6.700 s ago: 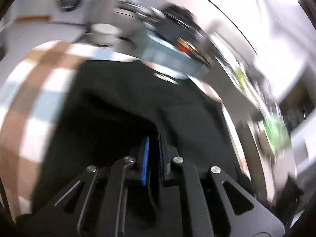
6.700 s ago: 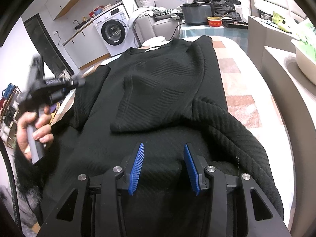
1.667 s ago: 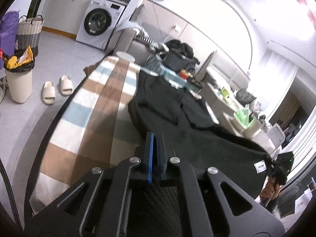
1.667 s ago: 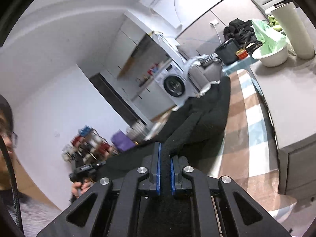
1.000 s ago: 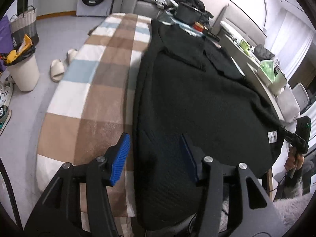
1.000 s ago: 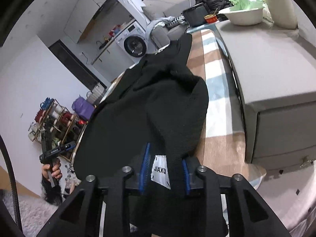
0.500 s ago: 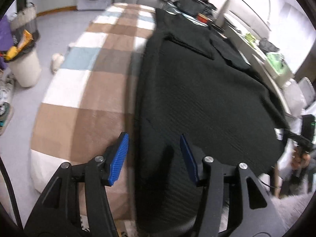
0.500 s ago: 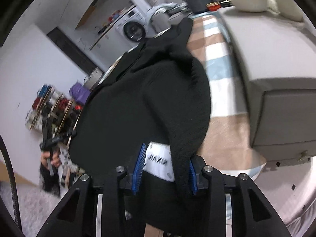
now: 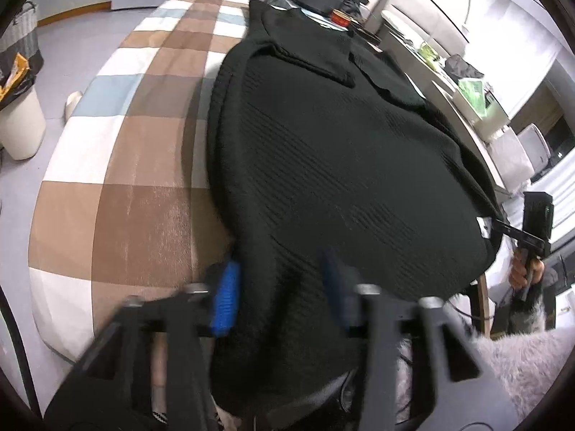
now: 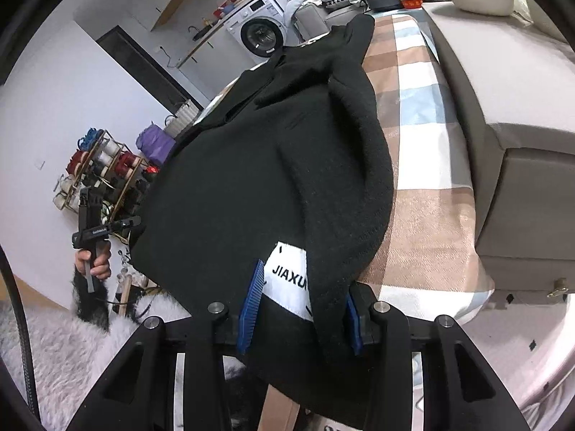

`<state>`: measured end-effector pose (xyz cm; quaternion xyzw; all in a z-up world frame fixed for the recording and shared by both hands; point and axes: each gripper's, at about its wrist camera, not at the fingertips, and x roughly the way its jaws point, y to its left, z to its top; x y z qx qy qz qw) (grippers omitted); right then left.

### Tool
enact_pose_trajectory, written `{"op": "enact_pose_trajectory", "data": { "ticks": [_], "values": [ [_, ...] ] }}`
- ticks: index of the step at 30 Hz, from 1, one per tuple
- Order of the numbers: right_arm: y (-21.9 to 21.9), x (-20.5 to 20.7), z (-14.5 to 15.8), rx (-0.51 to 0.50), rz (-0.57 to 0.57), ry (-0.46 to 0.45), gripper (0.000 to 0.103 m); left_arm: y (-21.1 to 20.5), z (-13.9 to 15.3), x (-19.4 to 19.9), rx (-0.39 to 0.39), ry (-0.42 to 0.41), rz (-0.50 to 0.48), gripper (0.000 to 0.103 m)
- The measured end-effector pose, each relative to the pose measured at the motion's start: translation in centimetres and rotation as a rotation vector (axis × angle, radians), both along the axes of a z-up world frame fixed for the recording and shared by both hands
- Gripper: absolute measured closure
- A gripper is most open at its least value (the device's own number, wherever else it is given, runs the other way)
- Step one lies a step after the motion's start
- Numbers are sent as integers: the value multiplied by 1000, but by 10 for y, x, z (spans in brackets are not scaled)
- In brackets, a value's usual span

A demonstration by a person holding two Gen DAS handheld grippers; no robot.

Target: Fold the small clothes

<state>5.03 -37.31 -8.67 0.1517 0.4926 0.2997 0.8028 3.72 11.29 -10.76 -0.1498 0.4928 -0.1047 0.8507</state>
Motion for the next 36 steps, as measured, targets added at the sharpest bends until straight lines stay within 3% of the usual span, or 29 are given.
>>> {"op": "enact_pose_trajectory", "data": {
  "ticks": [1,6,10,13,16,19,23,28,31,36],
  "values": [
    [1,1,0,4,-1,-1,62,0,-1,1,7,-1,6,98],
    [6,-2,2,0,9,-24,64,-3,7,-1,11,-57,8,98],
    [15,-10,14,2,38,-129,92,5,23,-6,-49,-142,27,98],
    [17,-19,36,49,14,-274,95,13,39,-12,-110,-226,31,98],
    [17,-20,50,61,-21,-342,95,21,56,-14,-141,-303,48,98],
    [7,-17,58,146,-95,-384,96,28,70,-11,-173,-348,64,99],
    [-9,-7,63,251,-212,-408,96,39,85,-4,-200,-418,99,99],
    [-20,16,70,309,-337,-428,96,58,95,18,-245,-470,163,99],
    [-18,40,74,265,-408,-418,96,66,99,46,-243,-468,200,99],
    [1,96,74,129,-514,-358,96,65,96,116,-132,-414,241,98]
  ]
}}
